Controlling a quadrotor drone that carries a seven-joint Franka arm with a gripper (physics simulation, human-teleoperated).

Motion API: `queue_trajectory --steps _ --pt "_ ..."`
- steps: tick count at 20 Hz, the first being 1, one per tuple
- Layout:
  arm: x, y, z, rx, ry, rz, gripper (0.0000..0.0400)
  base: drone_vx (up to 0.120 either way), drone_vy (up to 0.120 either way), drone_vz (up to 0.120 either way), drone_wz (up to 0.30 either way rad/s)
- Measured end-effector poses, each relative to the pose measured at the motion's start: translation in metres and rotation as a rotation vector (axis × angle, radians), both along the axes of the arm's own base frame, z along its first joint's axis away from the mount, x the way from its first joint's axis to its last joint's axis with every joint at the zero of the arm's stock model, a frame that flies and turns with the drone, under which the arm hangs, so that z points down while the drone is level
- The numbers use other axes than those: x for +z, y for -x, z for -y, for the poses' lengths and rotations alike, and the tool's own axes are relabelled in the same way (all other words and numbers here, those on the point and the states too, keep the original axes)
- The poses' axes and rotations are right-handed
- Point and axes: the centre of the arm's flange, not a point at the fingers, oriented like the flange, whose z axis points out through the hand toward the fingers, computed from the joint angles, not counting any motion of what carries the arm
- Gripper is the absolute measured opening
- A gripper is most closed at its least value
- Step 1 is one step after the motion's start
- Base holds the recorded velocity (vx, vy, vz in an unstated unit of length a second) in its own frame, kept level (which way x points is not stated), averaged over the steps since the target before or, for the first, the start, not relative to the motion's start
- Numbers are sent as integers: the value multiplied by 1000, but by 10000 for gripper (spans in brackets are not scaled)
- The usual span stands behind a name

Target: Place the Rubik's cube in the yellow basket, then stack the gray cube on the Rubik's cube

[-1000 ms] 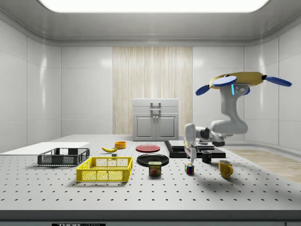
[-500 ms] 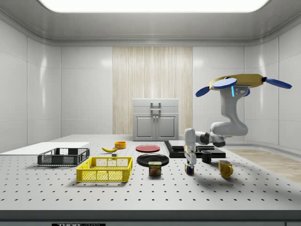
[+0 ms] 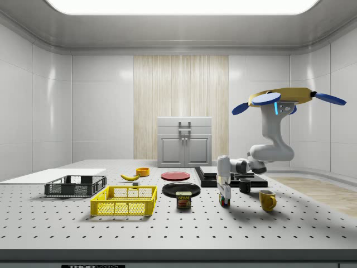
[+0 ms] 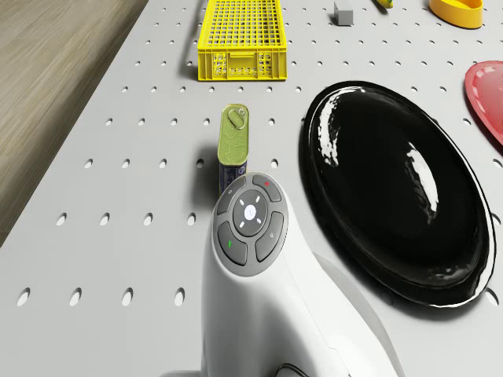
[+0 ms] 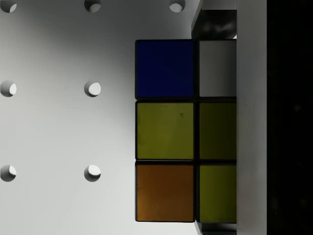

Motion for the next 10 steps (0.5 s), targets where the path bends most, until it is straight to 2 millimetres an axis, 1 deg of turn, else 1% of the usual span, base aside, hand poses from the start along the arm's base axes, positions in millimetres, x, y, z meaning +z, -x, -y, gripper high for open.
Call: queue_trajectory --steps 2,4,10 --pt "2 0 0 0 0 0 358 0 0 0 0" --pt "3 -1 0 0 0 0 345 0 0 0 0" --pt "5 -1 0 0 0 0 329 0 0 0 0"
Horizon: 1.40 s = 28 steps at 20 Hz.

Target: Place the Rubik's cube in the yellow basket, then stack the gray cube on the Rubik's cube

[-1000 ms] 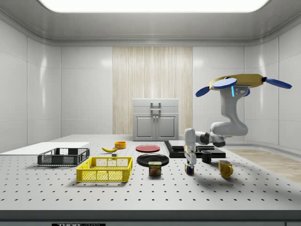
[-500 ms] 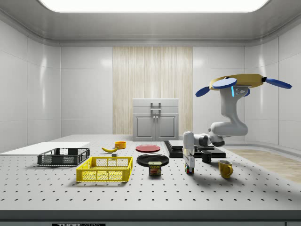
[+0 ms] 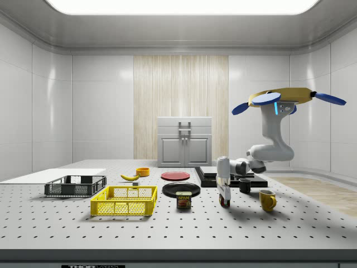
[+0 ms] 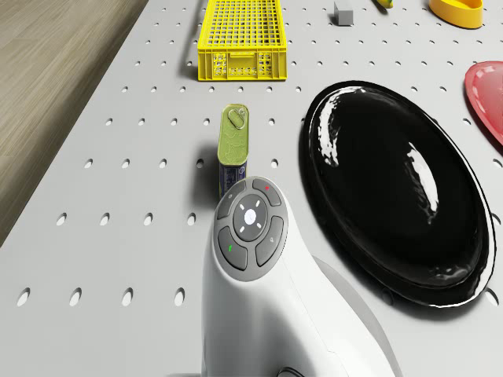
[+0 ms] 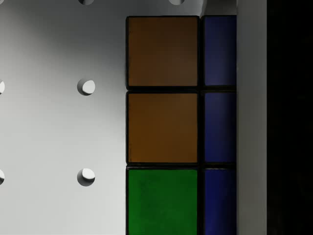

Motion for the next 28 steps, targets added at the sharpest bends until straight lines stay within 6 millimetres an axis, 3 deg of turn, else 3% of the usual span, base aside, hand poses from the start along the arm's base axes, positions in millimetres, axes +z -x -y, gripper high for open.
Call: queue_trajectory --steps 7,12,24,28 --pt "-11 0 0 0 0 0 326 0 0 0 0" --pt "-28 0 0 0 0 0 325 0 0 112 0" --pt "-39 0 0 0 0 0 325 120 0 120 0" --pt "-39 0 0 0 0 0 325 120 60 0 0"
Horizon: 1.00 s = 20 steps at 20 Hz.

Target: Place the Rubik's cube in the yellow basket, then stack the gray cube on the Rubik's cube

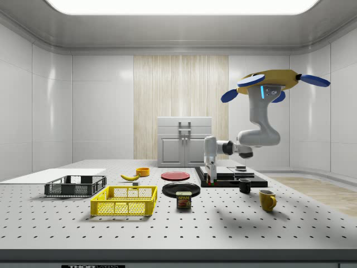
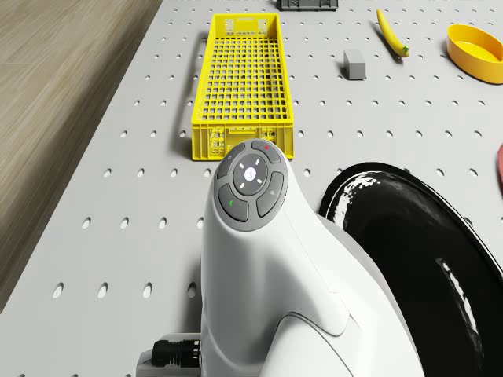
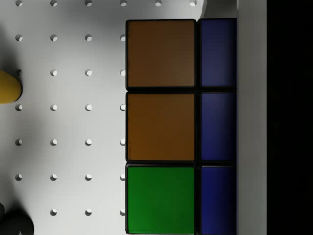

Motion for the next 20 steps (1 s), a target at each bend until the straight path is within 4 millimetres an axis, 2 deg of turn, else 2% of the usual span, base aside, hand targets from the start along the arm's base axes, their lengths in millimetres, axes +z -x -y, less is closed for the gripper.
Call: queue_trajectory --steps 7,16,20 --pt "0 0 0 0 0 0 325 120 120 0 0" --pt "0 0 0 0 0 0 325 120 4 0 0" --pt "0 0 0 0 0 0 325 120 70 0 0"
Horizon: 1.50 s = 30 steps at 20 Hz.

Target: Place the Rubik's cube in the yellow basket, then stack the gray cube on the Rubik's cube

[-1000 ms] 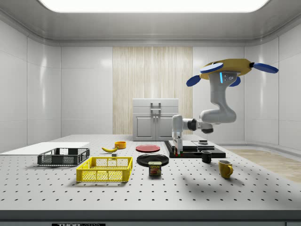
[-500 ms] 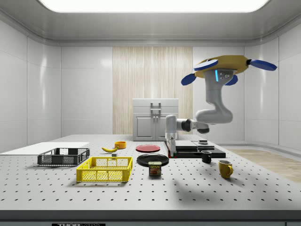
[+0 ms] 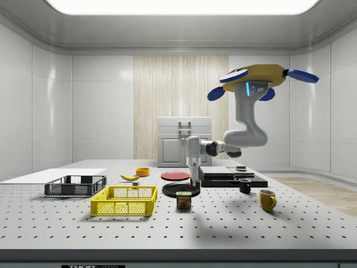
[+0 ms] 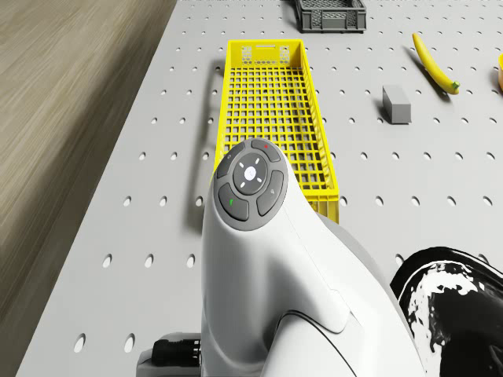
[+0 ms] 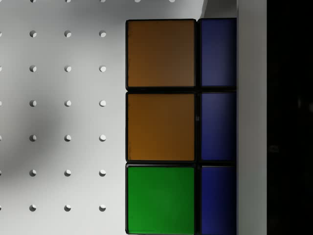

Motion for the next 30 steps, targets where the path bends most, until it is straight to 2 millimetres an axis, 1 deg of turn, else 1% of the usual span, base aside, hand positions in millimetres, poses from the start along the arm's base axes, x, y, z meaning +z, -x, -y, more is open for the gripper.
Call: queue_trajectory --steps 24,28,30 --pt "0 0 0 0 0 0 325 120 0 0 0" --pt "0 0 0 0 0 0 325 120 -100 0 0" --pt "0 0 0 0 0 0 325 120 -20 0 0"
